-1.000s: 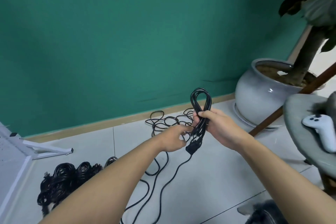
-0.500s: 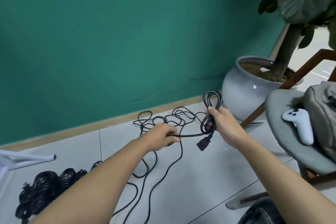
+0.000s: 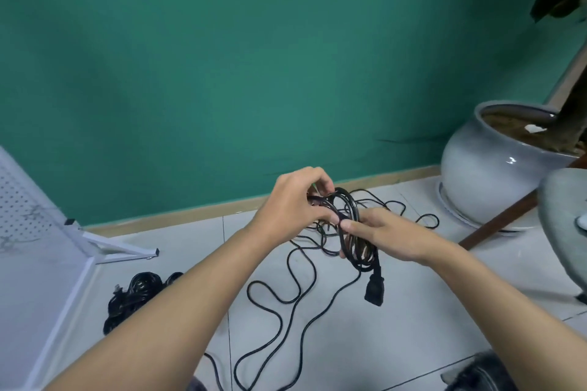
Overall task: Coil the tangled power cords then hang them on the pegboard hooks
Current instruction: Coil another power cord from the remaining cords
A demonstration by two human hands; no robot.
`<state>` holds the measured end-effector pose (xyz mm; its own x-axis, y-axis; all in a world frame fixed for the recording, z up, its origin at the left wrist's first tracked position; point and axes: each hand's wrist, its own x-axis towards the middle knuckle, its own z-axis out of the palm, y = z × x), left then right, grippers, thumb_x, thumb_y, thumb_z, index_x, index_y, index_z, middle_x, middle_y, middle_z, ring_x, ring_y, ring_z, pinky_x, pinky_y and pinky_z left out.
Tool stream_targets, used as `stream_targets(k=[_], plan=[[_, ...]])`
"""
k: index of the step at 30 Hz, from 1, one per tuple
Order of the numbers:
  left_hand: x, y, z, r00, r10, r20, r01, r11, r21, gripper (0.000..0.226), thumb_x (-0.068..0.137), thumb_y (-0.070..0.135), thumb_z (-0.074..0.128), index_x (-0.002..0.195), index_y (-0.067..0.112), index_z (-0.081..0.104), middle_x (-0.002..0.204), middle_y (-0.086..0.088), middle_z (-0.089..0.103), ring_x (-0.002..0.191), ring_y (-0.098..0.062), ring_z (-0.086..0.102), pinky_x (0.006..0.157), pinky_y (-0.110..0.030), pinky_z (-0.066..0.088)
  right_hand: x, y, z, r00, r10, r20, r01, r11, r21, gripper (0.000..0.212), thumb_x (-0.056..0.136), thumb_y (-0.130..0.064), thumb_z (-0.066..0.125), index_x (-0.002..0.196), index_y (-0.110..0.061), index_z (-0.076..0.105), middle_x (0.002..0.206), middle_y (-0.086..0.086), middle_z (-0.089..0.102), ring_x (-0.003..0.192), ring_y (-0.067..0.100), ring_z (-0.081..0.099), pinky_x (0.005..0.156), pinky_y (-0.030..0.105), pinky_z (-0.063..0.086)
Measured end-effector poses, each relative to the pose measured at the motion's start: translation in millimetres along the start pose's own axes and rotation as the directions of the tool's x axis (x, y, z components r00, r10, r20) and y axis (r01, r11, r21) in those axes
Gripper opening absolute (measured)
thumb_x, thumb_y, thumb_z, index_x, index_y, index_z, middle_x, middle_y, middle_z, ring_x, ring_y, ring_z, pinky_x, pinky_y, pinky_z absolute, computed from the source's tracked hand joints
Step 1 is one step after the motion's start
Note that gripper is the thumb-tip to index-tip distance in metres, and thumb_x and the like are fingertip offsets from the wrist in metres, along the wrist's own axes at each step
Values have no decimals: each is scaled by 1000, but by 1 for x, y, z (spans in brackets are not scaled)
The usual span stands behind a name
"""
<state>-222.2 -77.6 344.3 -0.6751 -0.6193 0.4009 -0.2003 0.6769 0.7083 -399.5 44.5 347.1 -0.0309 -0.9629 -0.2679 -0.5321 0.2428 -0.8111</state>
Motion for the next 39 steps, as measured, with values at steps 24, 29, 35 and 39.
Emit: stream_targets(k=[24,29,35,39], plan=[[-19,-26,-4,946,-325,5,323,940,-109,9,95,19,73,90,13,78,80,2,76,72,-16,73,75,-32,62,11,5,1,952,-151,-267,132,987,-89,33,107,-37,49,85,-22,68,88,-3,72,84,19,64,85,40,51],[-6,-2,22,884,-465,46,442,801,-404,12,96,16,72,91,6,75,86,-10,73,75,-22,77,76,-35,65,16,5,8,936,-67,-347,127,980,152,24,109,-29,48,106,-13,66,99,-4,79,92,13,75,87,39,57],[-2,9,20,884,-461,85,451,790,-416,14,93,7,75,106,11,70,80,-9,79,78,-21,78,65,-22,56,18,10,11,927,-54,-372,87,994,73,27,104,-41,52,97,-20,68,96,1,76,96,22,70,96,50,52],[-2,12,24,842,-537,60,494,721,-487,17,92,5,75,91,8,58,82,-14,78,78,-26,78,63,-25,57,21,12,13,945,-41,-325,77,992,96,45,91,-59,50,102,-19,69,98,1,77,98,24,71,97,53,53]])
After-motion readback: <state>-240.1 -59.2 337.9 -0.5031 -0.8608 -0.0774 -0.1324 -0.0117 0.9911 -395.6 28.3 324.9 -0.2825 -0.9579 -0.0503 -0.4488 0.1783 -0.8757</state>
